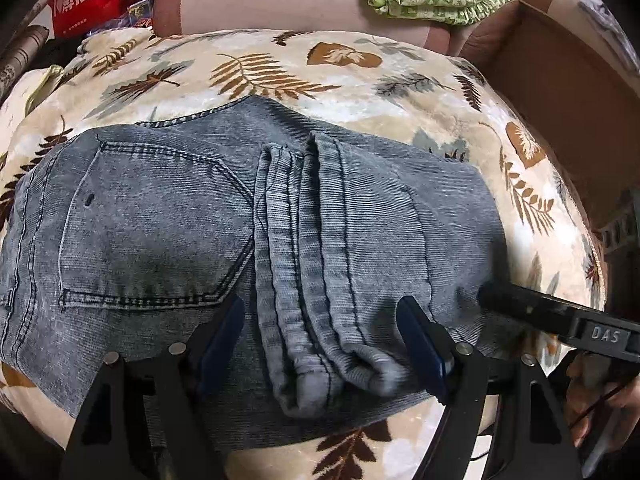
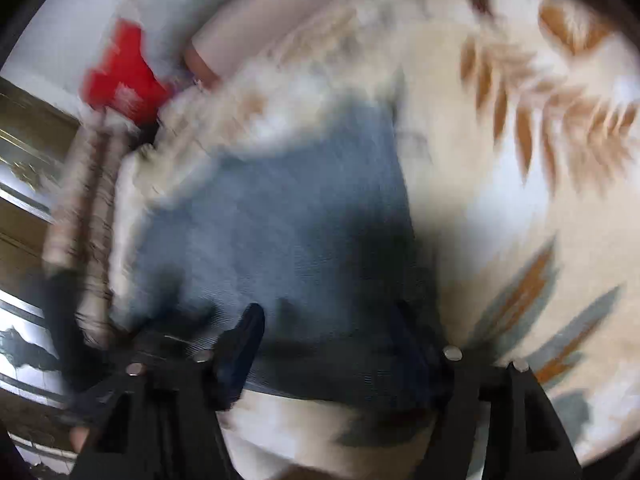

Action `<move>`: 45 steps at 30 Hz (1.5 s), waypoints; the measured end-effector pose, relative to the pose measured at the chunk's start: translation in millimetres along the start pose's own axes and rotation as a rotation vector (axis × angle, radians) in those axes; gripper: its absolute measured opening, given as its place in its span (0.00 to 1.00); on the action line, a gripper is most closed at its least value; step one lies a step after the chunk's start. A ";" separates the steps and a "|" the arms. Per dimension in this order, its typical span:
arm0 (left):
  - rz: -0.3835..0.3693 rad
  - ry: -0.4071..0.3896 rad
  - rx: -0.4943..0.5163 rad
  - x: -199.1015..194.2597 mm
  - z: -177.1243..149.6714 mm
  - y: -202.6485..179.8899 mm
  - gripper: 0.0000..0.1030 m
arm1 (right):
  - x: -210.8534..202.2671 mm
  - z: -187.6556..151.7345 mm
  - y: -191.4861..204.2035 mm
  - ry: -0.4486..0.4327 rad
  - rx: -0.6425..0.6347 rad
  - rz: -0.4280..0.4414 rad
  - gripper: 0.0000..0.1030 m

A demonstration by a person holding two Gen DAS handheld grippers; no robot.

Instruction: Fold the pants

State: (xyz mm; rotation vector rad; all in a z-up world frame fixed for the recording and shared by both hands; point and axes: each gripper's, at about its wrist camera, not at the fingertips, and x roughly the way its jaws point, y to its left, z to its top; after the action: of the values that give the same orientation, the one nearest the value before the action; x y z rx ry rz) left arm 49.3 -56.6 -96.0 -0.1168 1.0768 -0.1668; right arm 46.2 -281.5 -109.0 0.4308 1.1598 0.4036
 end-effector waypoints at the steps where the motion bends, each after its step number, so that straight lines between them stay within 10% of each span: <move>1: 0.000 0.001 0.003 -3.0 -0.6 0.4 0.76 | -7.3 0.7 3.6 -0.019 0.000 -0.003 0.63; 8: -0.039 -0.135 -0.167 -50.2 -7.3 44.5 0.76 | -39.5 3.2 42.9 -0.096 -0.108 0.058 0.66; 11: -0.031 -0.214 -0.336 -76.7 -23.5 93.8 0.76 | 14.0 -0.3 20.0 0.043 -0.046 -0.031 0.69; 20: -0.065 -0.303 -0.886 -97.0 -85.7 239.2 0.76 | -10.1 2.8 44.4 -0.038 -0.085 -0.061 0.70; 28: -0.192 -0.273 -0.951 -65.1 -68.1 255.5 0.75 | 13.7 11.4 136.0 0.050 -0.197 0.152 0.70; 33: -0.128 -0.248 -0.943 -58.7 -63.4 258.3 0.19 | 95.1 15.6 170.5 0.241 -0.150 0.194 0.70; 45: 0.023 -0.328 -0.729 -83.2 -39.0 221.9 0.11 | 85.9 8.5 143.3 0.240 -0.029 0.240 0.72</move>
State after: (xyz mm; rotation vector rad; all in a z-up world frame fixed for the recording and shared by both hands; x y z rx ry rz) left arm -6.3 176.6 -81.5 -0.7609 0.7664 0.2678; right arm 72.1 -116.6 -98.6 0.5079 1.3377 0.6948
